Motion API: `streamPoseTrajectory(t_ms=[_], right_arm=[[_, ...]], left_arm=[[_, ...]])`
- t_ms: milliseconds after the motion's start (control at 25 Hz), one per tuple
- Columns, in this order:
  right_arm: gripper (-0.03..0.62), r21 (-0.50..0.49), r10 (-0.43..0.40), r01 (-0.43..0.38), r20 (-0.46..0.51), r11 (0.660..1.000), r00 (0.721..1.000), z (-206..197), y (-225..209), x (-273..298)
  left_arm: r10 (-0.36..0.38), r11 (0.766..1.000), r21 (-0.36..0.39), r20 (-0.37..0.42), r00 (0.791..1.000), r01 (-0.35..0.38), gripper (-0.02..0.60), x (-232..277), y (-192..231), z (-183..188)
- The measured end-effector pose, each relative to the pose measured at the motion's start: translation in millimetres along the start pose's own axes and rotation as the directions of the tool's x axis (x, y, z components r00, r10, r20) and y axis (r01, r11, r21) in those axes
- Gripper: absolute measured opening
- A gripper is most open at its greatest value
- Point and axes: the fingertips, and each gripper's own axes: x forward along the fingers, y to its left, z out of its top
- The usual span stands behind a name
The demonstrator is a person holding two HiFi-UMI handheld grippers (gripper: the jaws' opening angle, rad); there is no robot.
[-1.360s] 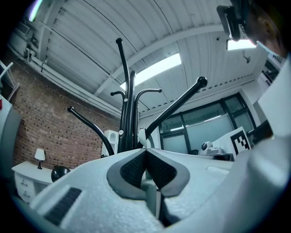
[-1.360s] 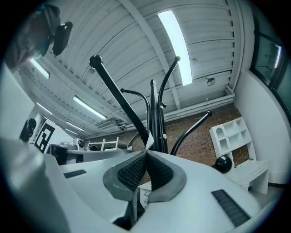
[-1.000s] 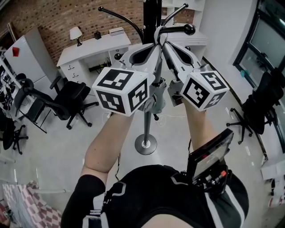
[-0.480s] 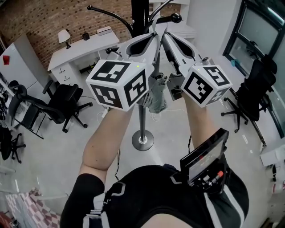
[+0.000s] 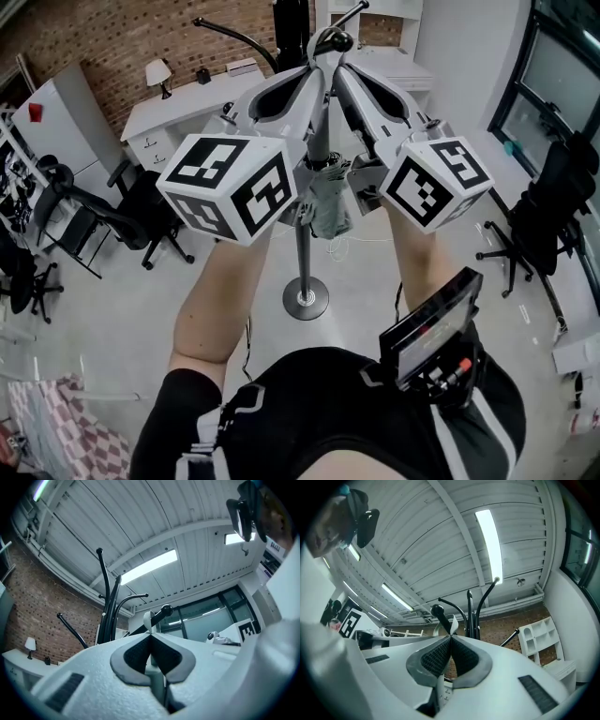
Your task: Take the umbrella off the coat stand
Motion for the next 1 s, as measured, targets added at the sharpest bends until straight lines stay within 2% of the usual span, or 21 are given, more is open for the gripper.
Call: streamPoseTrajectory(t_ms=[560,1000], right_arm=[[0.011,0.022,0.097,-0.098,0.068,0.995,0.993,26,19,-21],[0.011,0.046,0.141,-0.143,0.033,0.989,0.989,19,25,-50]], left_arm=[[0.032,0.999,0.039,0.035,0.999,-0.034,0.011,-14,-30,22],[0.025,0.999,0.031,0.014,1.000,-0.026,0.011,-32,-54,8]])
